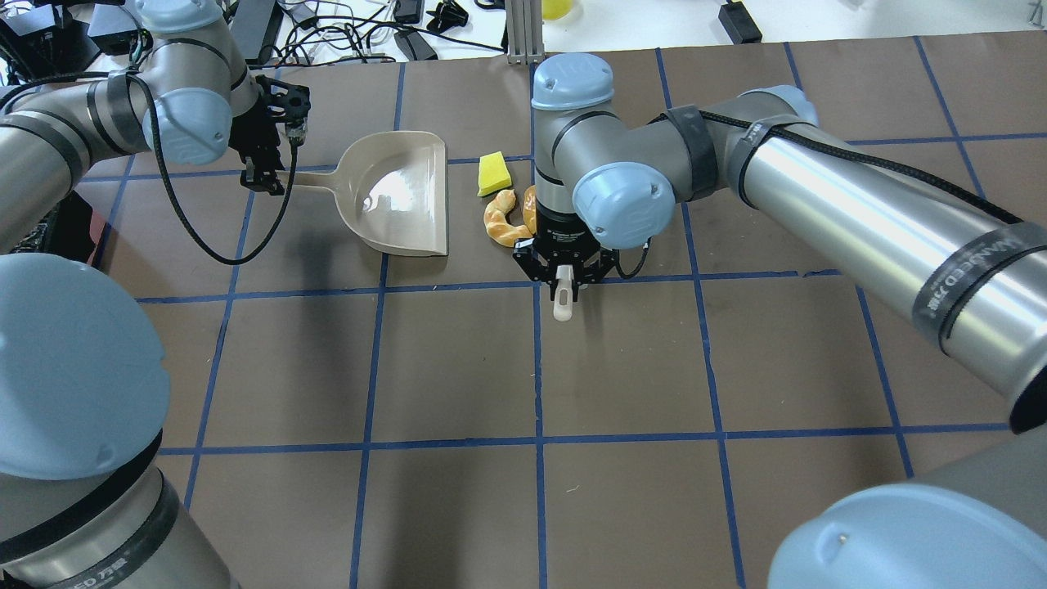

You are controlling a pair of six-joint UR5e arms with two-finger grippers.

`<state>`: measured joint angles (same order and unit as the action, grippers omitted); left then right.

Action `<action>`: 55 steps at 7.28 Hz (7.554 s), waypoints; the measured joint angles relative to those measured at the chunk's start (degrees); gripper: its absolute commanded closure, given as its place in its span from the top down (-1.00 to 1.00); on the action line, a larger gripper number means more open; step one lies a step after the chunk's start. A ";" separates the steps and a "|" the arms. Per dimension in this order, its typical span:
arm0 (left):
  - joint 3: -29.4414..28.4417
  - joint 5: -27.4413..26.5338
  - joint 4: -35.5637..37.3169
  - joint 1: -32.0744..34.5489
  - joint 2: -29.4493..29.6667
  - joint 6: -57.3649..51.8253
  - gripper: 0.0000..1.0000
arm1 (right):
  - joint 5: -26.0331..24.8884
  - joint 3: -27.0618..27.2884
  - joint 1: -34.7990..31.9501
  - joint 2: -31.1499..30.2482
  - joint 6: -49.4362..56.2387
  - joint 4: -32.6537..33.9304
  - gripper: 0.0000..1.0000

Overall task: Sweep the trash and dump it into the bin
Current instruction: 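Lift the brush with the right gripper and carry it toward the trash, then sweep the trash with the brush toward the dustpan using the right gripper, then reposition the brush behind the remaining trash with the right gripper, then sweep the remaining trash into the dustpan with the right gripper, then lift the loaded dustpan toward the bin with the left while the right raises the brush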

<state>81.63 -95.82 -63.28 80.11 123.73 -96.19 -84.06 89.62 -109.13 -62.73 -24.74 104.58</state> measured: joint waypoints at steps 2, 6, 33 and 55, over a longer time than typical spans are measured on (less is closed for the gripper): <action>0.01 -0.05 0.00 0.04 -0.05 0.03 -1.00 | 2.61 -3.53 -2.61 2.47 -5.06 0.39 -1.00; -0.06 0.12 0.00 0.04 -0.05 0.01 -1.00 | 9.61 -14.03 -7.64 9.10 -14.75 1.07 -1.00; -0.15 0.36 0.09 -0.13 -0.15 -0.41 -1.00 | -3.06 -26.63 -2.26 18.94 1.01 2.62 -1.00; -0.44 6.04 0.04 -4.34 -0.76 -2.64 -1.00 | -3.32 -20.26 -0.13 3.05 -2.62 -19.11 -1.00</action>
<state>81.19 -89.78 -63.25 75.78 122.96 -98.83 -87.38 69.36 -109.25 -59.68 -27.37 85.47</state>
